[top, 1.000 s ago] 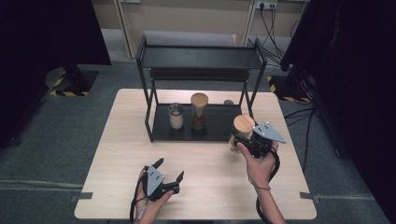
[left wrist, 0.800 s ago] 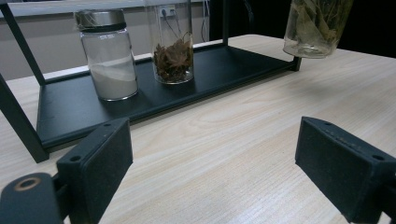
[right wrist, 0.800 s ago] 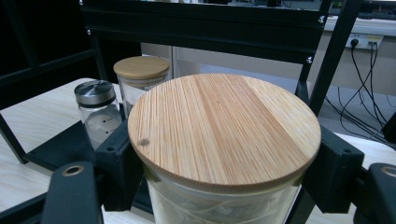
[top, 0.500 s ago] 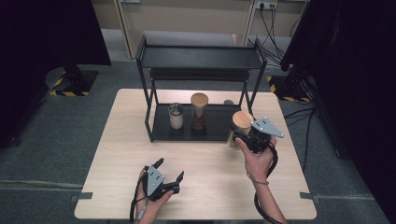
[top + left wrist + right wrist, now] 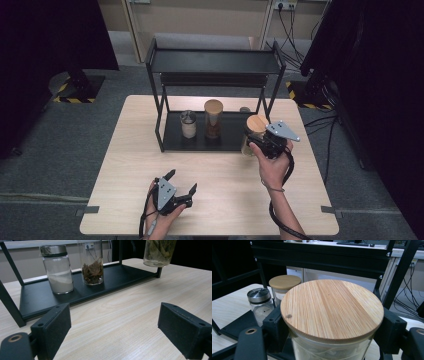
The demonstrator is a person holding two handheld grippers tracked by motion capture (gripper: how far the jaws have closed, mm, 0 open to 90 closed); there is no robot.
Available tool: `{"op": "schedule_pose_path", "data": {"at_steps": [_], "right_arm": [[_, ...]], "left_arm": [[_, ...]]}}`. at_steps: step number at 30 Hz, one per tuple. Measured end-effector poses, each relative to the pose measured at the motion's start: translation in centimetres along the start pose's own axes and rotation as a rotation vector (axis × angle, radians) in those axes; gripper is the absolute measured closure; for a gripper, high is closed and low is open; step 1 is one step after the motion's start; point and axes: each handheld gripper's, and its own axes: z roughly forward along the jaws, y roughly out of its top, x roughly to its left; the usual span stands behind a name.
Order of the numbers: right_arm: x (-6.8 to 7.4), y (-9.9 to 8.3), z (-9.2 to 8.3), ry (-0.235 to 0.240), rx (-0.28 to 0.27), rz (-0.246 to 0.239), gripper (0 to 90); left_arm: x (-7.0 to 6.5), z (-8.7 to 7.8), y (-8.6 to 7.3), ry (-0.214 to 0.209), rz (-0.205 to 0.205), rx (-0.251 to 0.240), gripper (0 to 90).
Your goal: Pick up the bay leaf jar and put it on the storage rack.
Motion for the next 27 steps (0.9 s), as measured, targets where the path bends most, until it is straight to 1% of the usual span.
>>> {"op": "schedule_pose_path", "data": {"at_steps": [27], "right_arm": [[0.5, 0.4, 2.3, -0.007, 0.019, 0.004, 25.3]], "left_arm": [[0.0, 0.0, 0.0, -0.001, -0.004, -0.001, 10.9]]}}
